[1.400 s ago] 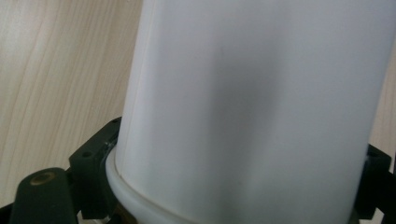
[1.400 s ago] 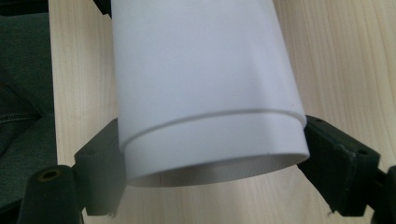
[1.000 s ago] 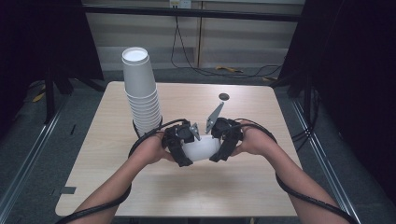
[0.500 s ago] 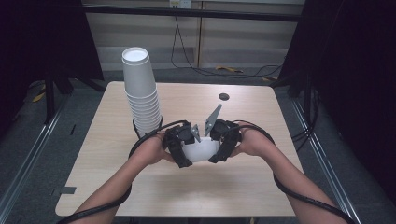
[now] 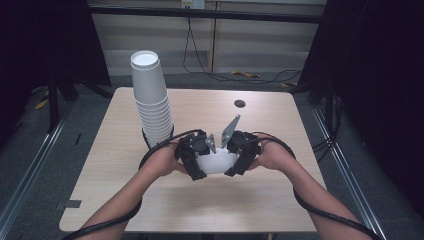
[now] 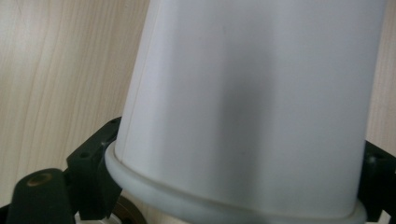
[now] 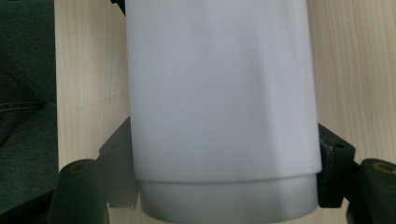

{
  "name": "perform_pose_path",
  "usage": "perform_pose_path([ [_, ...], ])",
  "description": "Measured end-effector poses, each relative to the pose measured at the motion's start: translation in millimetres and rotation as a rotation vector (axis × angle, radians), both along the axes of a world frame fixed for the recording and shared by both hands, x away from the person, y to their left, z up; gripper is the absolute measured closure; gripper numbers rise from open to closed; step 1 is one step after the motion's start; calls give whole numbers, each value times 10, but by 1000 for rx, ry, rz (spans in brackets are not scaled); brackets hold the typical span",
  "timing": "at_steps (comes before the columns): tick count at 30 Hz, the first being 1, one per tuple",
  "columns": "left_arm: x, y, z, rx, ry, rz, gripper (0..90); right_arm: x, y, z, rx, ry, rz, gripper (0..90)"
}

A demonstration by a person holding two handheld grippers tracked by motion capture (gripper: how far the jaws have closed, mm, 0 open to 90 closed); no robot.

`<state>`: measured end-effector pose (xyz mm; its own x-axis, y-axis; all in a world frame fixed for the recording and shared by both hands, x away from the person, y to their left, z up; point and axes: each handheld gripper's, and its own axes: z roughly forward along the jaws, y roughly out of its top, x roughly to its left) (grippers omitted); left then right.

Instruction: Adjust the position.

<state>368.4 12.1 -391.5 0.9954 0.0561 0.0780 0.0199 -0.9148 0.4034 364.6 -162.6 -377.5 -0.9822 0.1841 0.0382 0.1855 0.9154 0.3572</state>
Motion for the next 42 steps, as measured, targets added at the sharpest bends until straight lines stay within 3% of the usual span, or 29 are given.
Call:
perform_pose_path([
  [10,18,71,18,-75,-2,5,83,-10,-89,-6,64,-10,-12,275],
  [15,35,103,22,-103,0,21,24,-6,-115,-16,93,-7,-7,274],
  [17,44,116,24,-119,-1,22,9,-6,-127,-21,85,-12,-5,274],
  [19,44,131,23,-145,17,29,0,-10,-144,-22,106,-6,-10,274],
  [24,46,185,45,-202,29,38,0,-13,-187,-52,101,-8,-16,274],
  [28,65,230,48,-236,52,42,0,-10,-231,-73,144,-15,-12,273],
  [30,68,257,55,-276,48,44,0,-12,-247,-69,158,-14,-16,273],
  [32,80,291,63,-337,76,33,0,-16,-265,-65,176,-13,-20,273],
  [35,90,328,58,-381,85,39,0,-15,-302,-64,208,-6,-29,273],
  [42,99,363,35,-418,97,51,0,-9,-360,-77,270,-15,-43,271],
])
